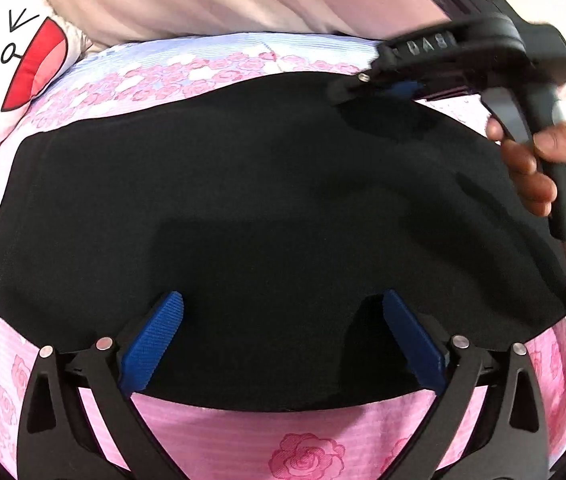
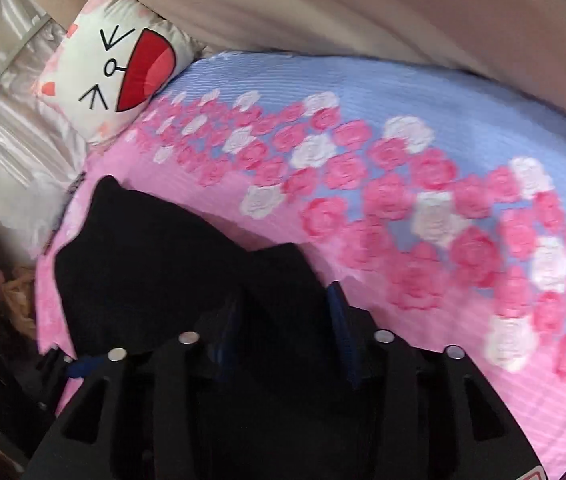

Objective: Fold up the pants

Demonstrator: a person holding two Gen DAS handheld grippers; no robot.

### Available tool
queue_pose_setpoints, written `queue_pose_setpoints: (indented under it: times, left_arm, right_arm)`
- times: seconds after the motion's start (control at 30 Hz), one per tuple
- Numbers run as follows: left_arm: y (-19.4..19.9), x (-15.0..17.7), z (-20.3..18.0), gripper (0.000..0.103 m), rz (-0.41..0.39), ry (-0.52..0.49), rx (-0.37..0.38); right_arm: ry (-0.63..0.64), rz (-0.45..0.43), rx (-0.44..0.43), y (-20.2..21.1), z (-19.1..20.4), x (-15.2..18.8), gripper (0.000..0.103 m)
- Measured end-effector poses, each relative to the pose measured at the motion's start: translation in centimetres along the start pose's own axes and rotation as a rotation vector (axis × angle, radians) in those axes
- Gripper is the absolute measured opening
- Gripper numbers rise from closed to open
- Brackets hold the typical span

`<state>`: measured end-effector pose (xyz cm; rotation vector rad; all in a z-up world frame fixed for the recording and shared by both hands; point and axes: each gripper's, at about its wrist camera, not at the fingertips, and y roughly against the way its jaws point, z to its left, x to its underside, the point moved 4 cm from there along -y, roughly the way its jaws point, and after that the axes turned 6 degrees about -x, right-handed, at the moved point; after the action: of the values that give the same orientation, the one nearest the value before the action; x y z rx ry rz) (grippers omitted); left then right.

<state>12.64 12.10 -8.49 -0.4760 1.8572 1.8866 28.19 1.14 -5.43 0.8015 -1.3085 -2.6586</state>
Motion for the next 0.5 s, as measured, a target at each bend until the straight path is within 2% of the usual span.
queue_pose_setpoints:
  times: [0.1,0.17,0.2,0.23,0.27,0.33,0.4,0.43,0.47,0.5]
  left_arm:
    - [0.1,0.1,0.2,0.098,-0.006,0.012,0.024]
    - [0.1,0.1,0.2,0.098,-0.007,0.016,0.03]
    - [0.2,0.1,0.2,0.098,-0.009,0.014,0.027]
    - [0.2,0.2,0.1,0.098,-0.011,0.011,0.024]
    - [0.2,0.2,0.0,0.098,-0.015,0.008,0.02]
    - [0.2,0.3,-0.1,0.098,-0.019,0.006,0.012]
    - [0.2,0.3,-0.2,0.098,-0.021,0.009,0.003]
    - [0.2,0.2,-0.3,0.098,-0.02,0.007,-0.002]
    - [0.2,0.2,-0.3,0.098,-0.021,0.005,-0.005]
    - [0.3,0.2,-0.4,0.098,-0.022,0.004,-0.007]
  right_arm:
    - [0.002,-0.03,-0.001,0.4,0.1,-0.4,0.052]
    - [-0.008,-0.002,0.034,-1.0,-0.6,-0.8,0.055]
    - [0.003,0.012,0.062,-1.7,-0.8,-0.9,0.051]
    - [0.038,0.01,0.107,-2.2,-0.6,-1.1,0.035]
    - [0.088,-0.001,0.14,-2.6,0.0,-1.6,0.026]
    - [0.126,-0.01,0.189,-3.4,0.1,-2.6,0.025]
    - [0.089,-0.028,0.162,-3.1,-0.2,-3.5,0.026]
    - [0.073,-0.055,0.153,-2.4,0.0,-3.6,0.026]
    - [0.083,-0.146,0.172,0.0,0.9,-3.3,0.029]
    - [0.099,-0.192,0.194,1.5,1.2,-2.8,0.032]
